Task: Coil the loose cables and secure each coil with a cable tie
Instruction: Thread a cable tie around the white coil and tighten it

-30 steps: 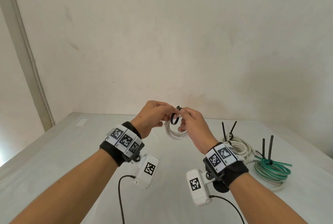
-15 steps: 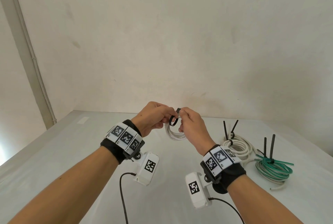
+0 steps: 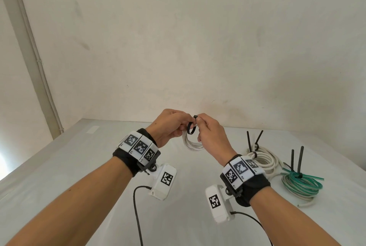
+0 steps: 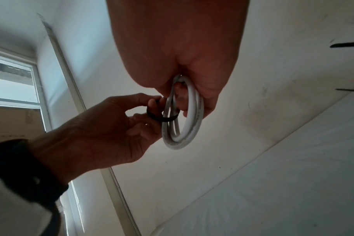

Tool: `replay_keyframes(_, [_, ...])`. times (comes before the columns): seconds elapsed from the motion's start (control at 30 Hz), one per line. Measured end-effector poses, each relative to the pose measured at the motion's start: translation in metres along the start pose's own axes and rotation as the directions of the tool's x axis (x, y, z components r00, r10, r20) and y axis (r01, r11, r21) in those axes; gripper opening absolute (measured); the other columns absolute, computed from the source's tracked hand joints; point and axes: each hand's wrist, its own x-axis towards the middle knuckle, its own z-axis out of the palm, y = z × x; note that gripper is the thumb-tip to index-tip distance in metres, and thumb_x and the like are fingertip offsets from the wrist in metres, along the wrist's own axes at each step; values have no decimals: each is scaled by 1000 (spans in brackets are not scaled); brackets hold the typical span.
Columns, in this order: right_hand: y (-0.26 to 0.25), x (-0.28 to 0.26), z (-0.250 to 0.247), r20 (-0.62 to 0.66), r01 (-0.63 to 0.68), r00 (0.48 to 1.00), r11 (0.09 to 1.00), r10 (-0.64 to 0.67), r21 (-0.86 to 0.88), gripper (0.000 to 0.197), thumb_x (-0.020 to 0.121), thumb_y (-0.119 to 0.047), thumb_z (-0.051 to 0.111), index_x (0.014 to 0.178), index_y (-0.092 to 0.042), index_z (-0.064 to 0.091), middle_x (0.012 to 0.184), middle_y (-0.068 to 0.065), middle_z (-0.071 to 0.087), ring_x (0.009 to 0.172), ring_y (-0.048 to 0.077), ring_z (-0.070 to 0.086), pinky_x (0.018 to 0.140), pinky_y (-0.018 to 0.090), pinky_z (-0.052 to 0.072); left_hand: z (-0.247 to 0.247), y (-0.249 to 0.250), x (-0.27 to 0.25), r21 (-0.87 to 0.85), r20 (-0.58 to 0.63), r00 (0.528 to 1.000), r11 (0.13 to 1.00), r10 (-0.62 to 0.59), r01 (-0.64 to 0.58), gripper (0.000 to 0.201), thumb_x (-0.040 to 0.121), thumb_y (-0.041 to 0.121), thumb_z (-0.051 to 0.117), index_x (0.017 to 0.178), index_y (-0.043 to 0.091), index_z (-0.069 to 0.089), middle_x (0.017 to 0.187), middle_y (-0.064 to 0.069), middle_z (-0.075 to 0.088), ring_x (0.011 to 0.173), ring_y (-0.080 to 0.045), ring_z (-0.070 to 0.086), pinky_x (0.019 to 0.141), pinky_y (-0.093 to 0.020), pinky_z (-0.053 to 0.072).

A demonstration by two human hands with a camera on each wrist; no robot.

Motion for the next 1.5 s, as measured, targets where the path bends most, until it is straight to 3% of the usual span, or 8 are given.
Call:
replay_keyframes(0.17, [2, 1, -1, 12, 39, 999, 997, -38, -72, 30, 109, -22, 39, 97, -17, 66, 71, -11, 66, 67, 14, 56, 64, 27, 43, -1, 5, 5, -78, -61, 998, 997, -16, 11, 9, 91, -2, 72, 91, -11, 75, 71, -13, 70, 54, -9, 60, 51, -14, 47])
replay_keyframes(0.27, [0, 0, -1, 11, 54, 999, 995, -53, -83, 29, 109, -20, 41, 96, -20, 66, 60, -22, 61, 63, 1, 55, 59, 12, 38, -1, 3, 6, -123, -110, 994, 992, -2, -11, 10, 88, 0, 77, 85, -9, 73, 75, -13, 72, 58, -10, 64, 57, -14, 52])
replay_keyframes(0.47, [2, -1, -6, 91, 97, 992, 986, -85, -137, 26, 109, -19, 41, 94, -19, 62, 72, -12, 57, 60, 3, 50, 57, 15, 35, -3, 2, 8, -202, -27, 998, 978, -65, 59, 17, 94, 0, 70, 106, -11, 73, 84, -16, 74, 68, -13, 71, 64, -15, 57])
replay_keyframes(0.73, [2, 0, -12, 140, 115, 985, 986, -99, -117, 27, 110, -26, 41, 99, -23, 66, 66, -10, 53, 62, 10, 48, 61, 28, 38, -10, 18, 12, 133, -126, 981, 977, -148, 165, 9, 84, 20, 84, 90, 18, 78, 82, 3, 65, 69, -12, 55, 64, -24, 44])
replay_keyframes(1.13, [-1, -3, -7, 207, 68, 975, 994, -84, 82, 30, 110, -27, 41, 103, -33, 69, 65, -1, 42, 62, 19, 44, 66, 37, 42, -22, 9, 39, -185, -298, 953, 983, -49, -8, 17, 89, 3, 77, 100, -4, 66, 72, -6, 50, 61, -15, 45, 57, -24, 40])
replay_keyframes(1.23, [-2, -3, -8, 198, -11, 980, 984, -24, 176, 30, 111, -22, 40, 108, -18, 70, 61, -13, 40, 56, 11, 42, 70, 36, 43, -16, 2, 31, -229, -187, 980, 973, -74, 29, 22, 95, 24, 74, 97, 3, 67, 79, -7, 59, 68, -18, 56, 63, -27, 48])
replay_keyframes(1.37, [0, -1, -11, 148, -99, 987, 960, 61, 260, 31, 112, -22, 40, 110, -5, 66, 59, -15, 49, 56, 8, 49, 65, 26, 44, -2, -10, 11, -74, 129, 976, 980, -174, 184, 52, 92, 59, 67, 110, 9, 69, 96, -11, 70, 89, -27, 69, 92, -43, 57])
replay_keyframes(1.5, [2, -1, -5, 106, -194, 980, 914, 167, 355, 27, 111, -29, 42, 113, -9, 61, 71, -2, 48, 60, 12, 48, 70, 34, 45, 10, -18, 7, 2, 100, 995, 1000, 15, -16, 44, 101, 50, 59, 112, 8, 72, 73, 3, 52, 62, -13, 47, 65, -27, 46])
